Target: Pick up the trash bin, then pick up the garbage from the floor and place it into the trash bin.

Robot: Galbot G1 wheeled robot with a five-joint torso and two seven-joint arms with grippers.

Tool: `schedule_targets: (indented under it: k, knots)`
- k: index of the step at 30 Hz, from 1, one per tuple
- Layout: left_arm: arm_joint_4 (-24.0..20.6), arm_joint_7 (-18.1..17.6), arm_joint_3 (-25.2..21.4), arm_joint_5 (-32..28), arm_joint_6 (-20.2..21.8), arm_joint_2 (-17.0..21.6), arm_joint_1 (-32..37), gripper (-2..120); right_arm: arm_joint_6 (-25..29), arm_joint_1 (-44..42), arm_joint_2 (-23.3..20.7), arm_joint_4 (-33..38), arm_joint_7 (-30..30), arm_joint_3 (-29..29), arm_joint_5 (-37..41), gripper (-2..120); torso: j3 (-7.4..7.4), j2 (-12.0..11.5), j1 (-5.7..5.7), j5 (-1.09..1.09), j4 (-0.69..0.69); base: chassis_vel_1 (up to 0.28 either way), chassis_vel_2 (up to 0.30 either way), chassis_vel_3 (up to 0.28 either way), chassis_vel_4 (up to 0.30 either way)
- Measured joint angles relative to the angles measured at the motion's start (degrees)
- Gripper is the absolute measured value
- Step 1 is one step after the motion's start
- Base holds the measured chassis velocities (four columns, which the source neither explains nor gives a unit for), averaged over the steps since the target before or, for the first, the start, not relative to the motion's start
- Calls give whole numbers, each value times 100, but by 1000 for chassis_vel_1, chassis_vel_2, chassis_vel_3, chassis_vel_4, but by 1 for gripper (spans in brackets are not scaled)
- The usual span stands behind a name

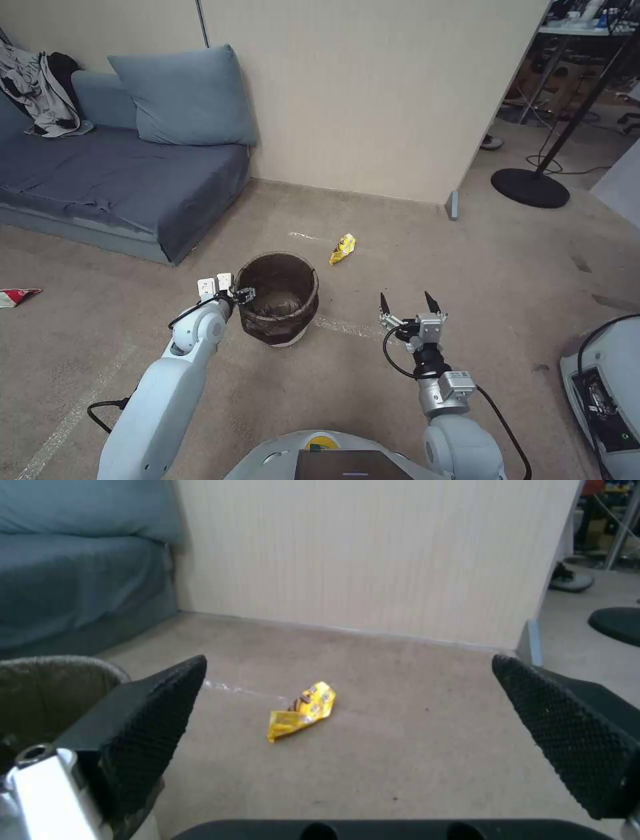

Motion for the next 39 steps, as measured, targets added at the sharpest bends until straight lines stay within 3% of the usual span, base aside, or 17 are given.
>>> schedule_targets:
  k: [7,12,15,26,31,39]
  knots:
    - [-9,-13,57,-18,-3,-8,10,35,0,0,5,-10,-1,-2,25,100,0,0,0,1,0,0,0,0,0]
    - [-6,-19,59,-24,-8,-8,30,23,3,1,14,-23,-1,-6,31,100,0,0,0,2,1,0,0,0,0]
    - [-20,-19,58,-49,-14,0,48,7,3,9,17,-32,0,-9,38,100,0,0,0,2,2,0,0,0,0]
    - [-205,69,20,-171,2,8,137,3,-22,37,15,-14,82,-5,65,100,0,0,0,-2,-1,0,0,0,0]
    - [-804,224,-227,-160,-41,-10,509,3,-102,59,17,76,102,3,84,100,0,0,0,0,1,0,0,0,0]
    - [-1579,450,-697,-14,-800,-21,1027,3,-147,57,4,154,120,45,97,100,0,0,0,-2,0,0,0,0,0]
